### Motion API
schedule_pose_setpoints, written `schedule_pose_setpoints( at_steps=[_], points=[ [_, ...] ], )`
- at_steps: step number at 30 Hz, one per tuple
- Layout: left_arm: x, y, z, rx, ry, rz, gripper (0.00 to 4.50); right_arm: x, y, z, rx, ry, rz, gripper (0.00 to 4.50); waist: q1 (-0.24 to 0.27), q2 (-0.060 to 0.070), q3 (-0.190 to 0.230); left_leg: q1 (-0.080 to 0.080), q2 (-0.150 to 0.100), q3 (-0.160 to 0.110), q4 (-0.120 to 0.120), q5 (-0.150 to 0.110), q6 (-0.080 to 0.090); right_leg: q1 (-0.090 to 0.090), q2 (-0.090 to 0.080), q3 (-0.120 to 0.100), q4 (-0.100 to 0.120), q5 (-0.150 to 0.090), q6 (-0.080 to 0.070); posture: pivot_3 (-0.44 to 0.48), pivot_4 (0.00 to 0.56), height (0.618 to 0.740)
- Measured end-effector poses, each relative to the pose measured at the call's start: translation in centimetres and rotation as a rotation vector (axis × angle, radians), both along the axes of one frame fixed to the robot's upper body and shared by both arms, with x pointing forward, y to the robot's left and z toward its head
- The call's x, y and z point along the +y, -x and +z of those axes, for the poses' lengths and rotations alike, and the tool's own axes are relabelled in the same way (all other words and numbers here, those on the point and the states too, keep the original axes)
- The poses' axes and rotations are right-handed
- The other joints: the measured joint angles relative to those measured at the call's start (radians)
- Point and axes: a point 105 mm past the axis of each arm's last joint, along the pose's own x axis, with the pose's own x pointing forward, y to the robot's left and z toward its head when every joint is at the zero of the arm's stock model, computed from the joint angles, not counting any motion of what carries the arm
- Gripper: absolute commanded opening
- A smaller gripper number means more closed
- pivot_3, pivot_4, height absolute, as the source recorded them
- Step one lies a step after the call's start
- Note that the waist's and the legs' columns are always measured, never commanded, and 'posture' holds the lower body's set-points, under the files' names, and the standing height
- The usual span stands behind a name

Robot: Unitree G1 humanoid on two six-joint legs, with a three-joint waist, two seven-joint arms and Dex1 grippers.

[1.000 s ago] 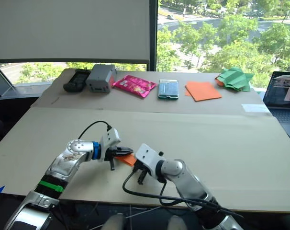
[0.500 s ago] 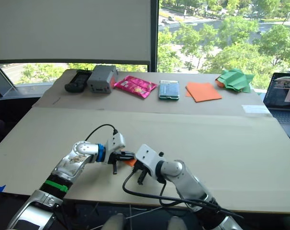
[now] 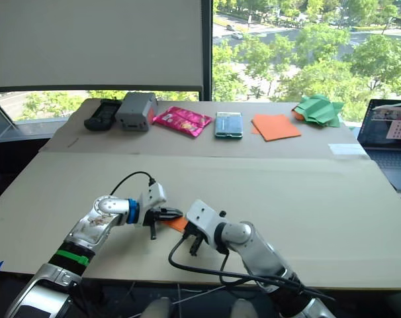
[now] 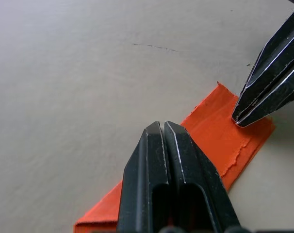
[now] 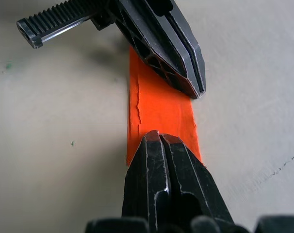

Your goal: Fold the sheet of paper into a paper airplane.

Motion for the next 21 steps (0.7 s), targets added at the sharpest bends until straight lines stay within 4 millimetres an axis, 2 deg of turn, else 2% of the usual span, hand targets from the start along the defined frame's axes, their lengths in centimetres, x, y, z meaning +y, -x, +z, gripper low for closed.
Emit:
schedule_pose_setpoints(
  at_steps=[6, 21],
  points=[
    [1.8, 0.0, 0.0, -0.015, -0.020, 0.040, 0.14, 0.0, -0.1, 0.0, 0.003, 0.003, 0.004, 0.02, -0.006, 0.001, 0.000, 0.003, 0.001, 0.000, -0.001, 0.000, 0.000, 0.000, 0.000, 0.000, 0.000, 0.000, 0.000, 0.000, 0.150, 0.702],
    [4.2, 0.1, 0.1, -0.035, -0.040, 0.108, 0.14, 0.1, -0.2, 0.0, 0.002, 0.012, 0.012, 0.02, -0.012, 0.003, 0.001, 0.004, 0.001, 0.000, -0.001, -0.001, -0.002, 0.000, -0.001, 0.000, 0.000, 0.000, -0.001, 0.000, 0.150, 0.702]
  ],
)
